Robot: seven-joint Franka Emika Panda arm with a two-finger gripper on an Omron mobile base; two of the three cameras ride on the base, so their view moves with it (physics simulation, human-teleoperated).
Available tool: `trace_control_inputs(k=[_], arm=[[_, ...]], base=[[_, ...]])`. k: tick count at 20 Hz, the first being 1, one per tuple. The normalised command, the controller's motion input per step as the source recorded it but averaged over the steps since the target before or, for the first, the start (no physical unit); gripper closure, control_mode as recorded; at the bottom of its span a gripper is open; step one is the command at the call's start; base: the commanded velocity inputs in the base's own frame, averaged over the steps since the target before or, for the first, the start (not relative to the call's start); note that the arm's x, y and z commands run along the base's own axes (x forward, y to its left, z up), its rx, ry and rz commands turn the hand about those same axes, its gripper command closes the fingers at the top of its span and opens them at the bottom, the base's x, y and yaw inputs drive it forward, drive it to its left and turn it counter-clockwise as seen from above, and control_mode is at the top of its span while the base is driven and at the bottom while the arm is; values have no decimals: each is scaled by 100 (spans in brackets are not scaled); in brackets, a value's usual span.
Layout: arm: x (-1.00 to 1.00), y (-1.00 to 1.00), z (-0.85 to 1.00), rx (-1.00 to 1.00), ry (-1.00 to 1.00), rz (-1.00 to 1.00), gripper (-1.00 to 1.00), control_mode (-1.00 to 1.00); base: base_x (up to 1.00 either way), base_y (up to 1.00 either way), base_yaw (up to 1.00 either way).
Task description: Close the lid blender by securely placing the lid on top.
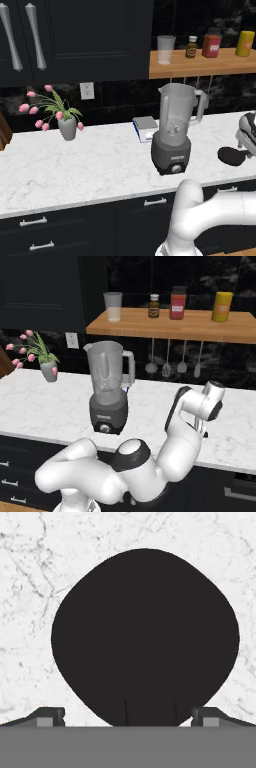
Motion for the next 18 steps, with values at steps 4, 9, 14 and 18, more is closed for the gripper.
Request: trace_control_inputs(k=[4, 9, 14, 18], arm=[[0, -1, -30, -1, 3, 9, -100, -100], [-1, -1, -15, 0, 2, 10, -100, -100], [-3, 0, -1, 0, 0, 4, -100, -100], [-35, -2, -1, 0, 0, 0, -100, -100]], base=[[0, 0, 0], [0, 0, 0], [0, 0, 0], [0, 0, 0]])
